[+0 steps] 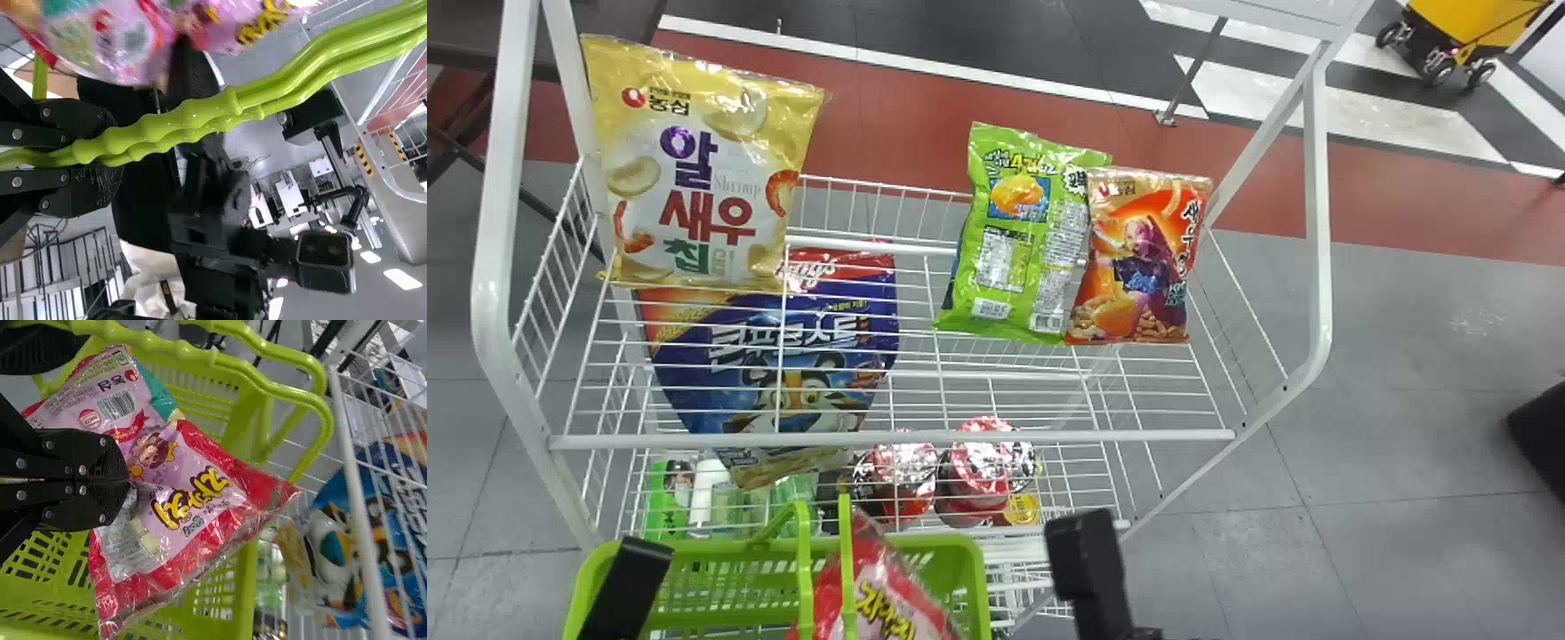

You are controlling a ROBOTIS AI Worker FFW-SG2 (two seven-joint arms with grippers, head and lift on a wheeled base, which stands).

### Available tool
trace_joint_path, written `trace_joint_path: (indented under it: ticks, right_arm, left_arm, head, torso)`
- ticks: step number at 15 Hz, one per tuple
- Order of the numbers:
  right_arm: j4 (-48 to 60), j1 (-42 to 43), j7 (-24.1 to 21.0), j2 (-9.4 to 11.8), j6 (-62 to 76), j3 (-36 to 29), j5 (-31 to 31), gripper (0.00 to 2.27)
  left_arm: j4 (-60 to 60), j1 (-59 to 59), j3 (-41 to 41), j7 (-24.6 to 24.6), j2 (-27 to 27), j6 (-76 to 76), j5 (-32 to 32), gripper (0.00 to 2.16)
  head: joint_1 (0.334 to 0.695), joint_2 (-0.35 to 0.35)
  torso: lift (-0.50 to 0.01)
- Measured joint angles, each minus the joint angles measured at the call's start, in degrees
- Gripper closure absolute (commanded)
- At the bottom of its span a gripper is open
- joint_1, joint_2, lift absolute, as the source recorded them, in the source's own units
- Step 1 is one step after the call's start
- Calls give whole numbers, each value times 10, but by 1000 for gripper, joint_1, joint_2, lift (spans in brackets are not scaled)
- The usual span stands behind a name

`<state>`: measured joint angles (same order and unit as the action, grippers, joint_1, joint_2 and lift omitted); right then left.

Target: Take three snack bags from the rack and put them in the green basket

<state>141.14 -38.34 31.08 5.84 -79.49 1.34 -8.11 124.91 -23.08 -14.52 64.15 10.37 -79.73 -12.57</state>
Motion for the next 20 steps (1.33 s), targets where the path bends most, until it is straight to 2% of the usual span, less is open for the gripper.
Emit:
trace_joint_path:
  ticks: [1, 3, 7, 13, 17, 20]
  right_arm:
    - [-20, 9, -4, 1, -2, 9, 2, 1625]
    - [-54, 29, -18, 2, -29, 18, 6, -1]
    - [-66, 56, -34, 9, -94, 11, 18, 53]
    - [-7, 44, -38, 3, -66, -66, 3, 53]
    - [16, 37, -39, -23, 107, -133, -37, 66]
    - [-7, 70, -70, -44, 295, -141, -33, 90]
  left_arm:
    - [0, 0, -2, 0, 0, 2, 0, 1754]
    - [0, 0, -5, -1, 0, 4, 1, 1754]
    - [0, 0, -11, -2, -2, 5, 6, 1754]
    - [0, -3, -14, -3, -3, 4, 10, 1754]
    - [-2, -3, -19, -6, -6, 4, 17, 1754]
    - [-4, -4, -27, -8, -7, 4, 21, 1754]
  head:
    - [695, -350]
    - [695, -350]
    - [695, -350]
    - [695, -350]
    - [695, -350]
    - [695, -350]
  torso:
    - [-15]
    - [-15]
    - [-15]
    - [-15]
    - [-15]
    - [-15]
